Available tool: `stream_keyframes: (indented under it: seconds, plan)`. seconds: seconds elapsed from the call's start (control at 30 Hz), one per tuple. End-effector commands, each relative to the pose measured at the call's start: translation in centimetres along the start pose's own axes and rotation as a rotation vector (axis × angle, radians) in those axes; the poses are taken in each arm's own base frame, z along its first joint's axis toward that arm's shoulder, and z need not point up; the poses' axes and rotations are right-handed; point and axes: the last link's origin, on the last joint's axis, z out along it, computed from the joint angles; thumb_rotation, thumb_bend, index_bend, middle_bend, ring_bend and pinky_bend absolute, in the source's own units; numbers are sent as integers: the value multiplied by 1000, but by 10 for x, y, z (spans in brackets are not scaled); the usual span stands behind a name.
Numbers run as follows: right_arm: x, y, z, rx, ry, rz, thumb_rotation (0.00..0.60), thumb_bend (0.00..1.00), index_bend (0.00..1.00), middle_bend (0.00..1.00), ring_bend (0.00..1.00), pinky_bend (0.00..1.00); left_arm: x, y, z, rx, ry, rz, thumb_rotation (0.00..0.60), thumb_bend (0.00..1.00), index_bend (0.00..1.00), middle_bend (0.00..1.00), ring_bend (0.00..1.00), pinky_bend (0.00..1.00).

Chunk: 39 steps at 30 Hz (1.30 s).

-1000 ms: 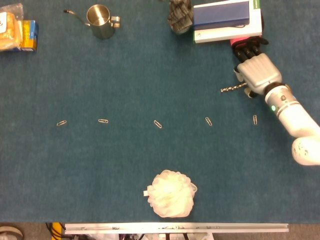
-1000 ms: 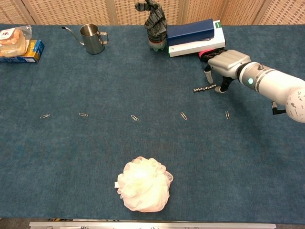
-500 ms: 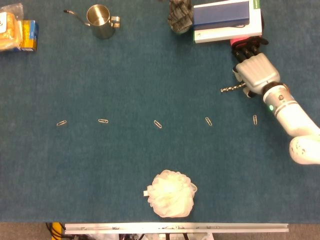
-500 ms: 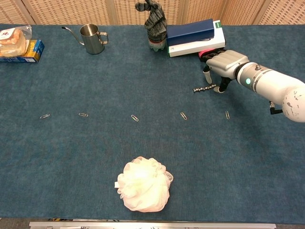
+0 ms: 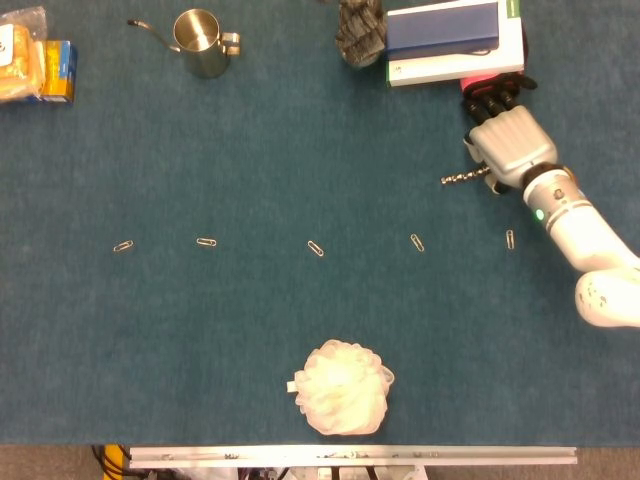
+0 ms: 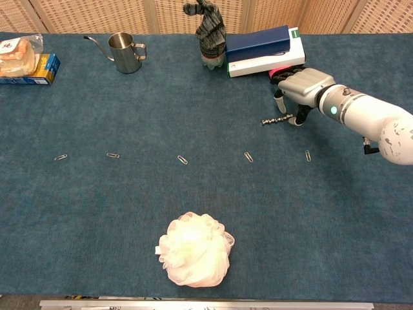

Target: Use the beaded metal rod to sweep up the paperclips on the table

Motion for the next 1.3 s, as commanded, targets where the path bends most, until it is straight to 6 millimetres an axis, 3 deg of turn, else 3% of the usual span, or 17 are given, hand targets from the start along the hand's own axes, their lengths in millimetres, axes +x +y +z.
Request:
stream_keyframes:
  seconds: [0.03, 1.3]
  plan:
    - [0, -1, 0, 1, 0, -2, 600, 268, 499, 57, 0, 80, 0, -1, 0, 1, 0, 0, 600, 137, 494, 396, 289, 348]
    - [-4, -6, 5, 0, -13, -23, 600, 306, 556, 57, 0, 76, -1, -6, -3, 13, -3, -7, 600, 136, 494, 396, 289, 348]
